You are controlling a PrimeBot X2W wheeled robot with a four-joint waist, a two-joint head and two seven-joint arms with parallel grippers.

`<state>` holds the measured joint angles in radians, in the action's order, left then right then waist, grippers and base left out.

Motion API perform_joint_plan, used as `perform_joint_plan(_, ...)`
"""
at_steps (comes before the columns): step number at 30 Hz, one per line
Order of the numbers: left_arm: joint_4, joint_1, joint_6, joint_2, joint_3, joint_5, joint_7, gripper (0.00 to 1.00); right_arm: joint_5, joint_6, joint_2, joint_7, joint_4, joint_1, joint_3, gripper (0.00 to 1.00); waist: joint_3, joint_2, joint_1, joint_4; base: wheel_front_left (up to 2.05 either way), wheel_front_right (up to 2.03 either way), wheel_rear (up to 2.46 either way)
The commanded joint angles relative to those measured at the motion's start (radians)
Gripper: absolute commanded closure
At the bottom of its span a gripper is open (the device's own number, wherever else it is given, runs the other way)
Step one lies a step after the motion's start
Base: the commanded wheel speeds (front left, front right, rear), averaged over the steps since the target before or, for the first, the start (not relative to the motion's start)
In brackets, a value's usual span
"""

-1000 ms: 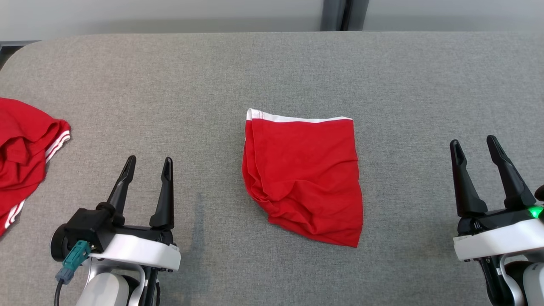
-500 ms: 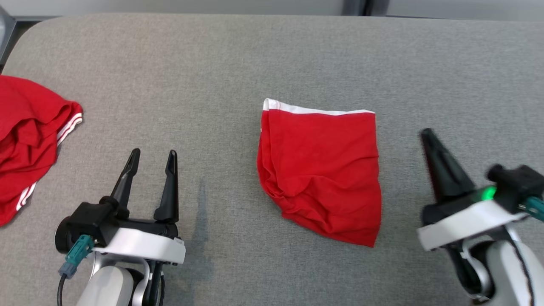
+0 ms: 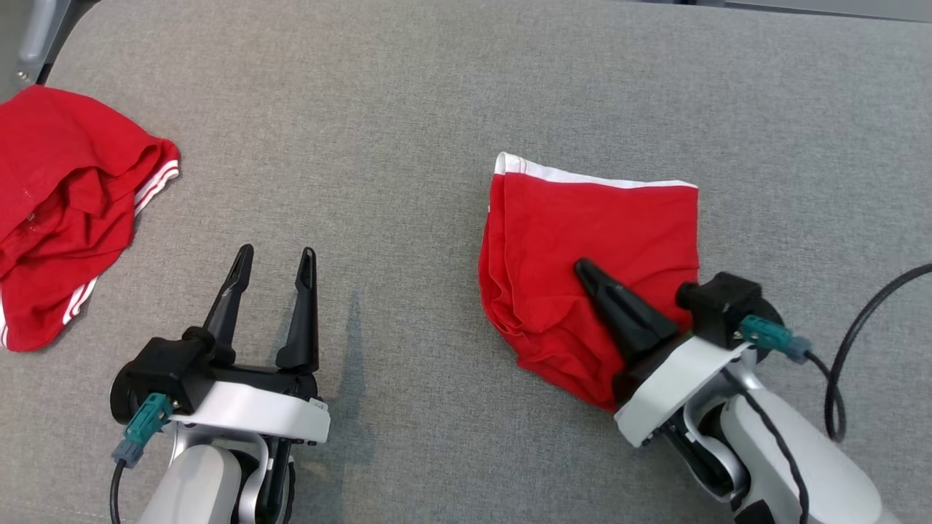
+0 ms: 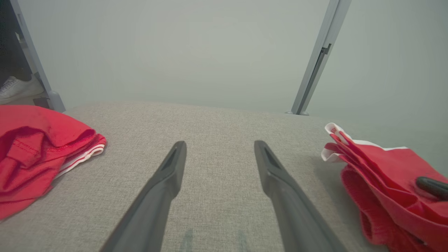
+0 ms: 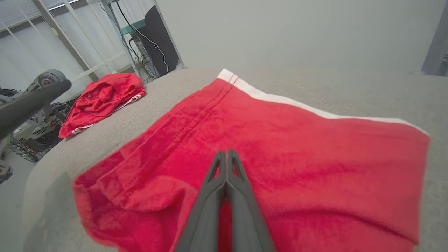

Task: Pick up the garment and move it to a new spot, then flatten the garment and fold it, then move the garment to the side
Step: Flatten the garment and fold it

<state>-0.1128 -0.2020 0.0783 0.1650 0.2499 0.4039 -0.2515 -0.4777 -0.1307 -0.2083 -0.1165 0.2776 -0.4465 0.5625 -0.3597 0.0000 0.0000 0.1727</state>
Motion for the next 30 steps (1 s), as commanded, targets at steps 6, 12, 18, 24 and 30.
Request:
perform_joint_plan(6,-0.006,-0.017,-0.006,-0.002,-0.009,-0.001,-0.009,0.0,-0.07,0.0,-0.032,-0.027,0.047,-0.033,0.106,1.0,-0.011,0.0,0.0,-0.003,0.0,0.0,0.0)
perform_joint_plan(12,-0.008,-0.023,-0.007,-0.004,-0.009,-0.007,-0.012,0.0,-0.127,0.0,-0.042,-0.039,0.057,-0.056,0.216,1.0,-0.015,0.0,0.0,-0.013,0.0,0.0,0.0)
perform_joint_plan(18,-0.014,-0.028,-0.016,-0.004,-0.01,-0.009,-0.013,0.0,-0.163,0.0,-0.05,-0.054,0.05,-0.079,0.311,1.0,-0.015,0.0,0.0,-0.015,0.0,0.0,0.0)
perform_joint_plan(24,-0.014,-0.026,-0.015,-0.006,-0.011,-0.01,-0.014,0.0,-0.18,0.0,-0.063,-0.064,0.04,-0.093,0.361,1.0,-0.016,0.0,0.0,-0.017,0.0,0.0,0.0)
perform_joint_plan(30,-0.014,-0.021,-0.014,-0.006,-0.015,-0.012,-0.015,0.0,-0.182,0.0,-0.08,-0.055,0.038,-0.079,0.388,1.0,-0.011,0.0,0.0,-0.026,0.0,0.0,0.0)
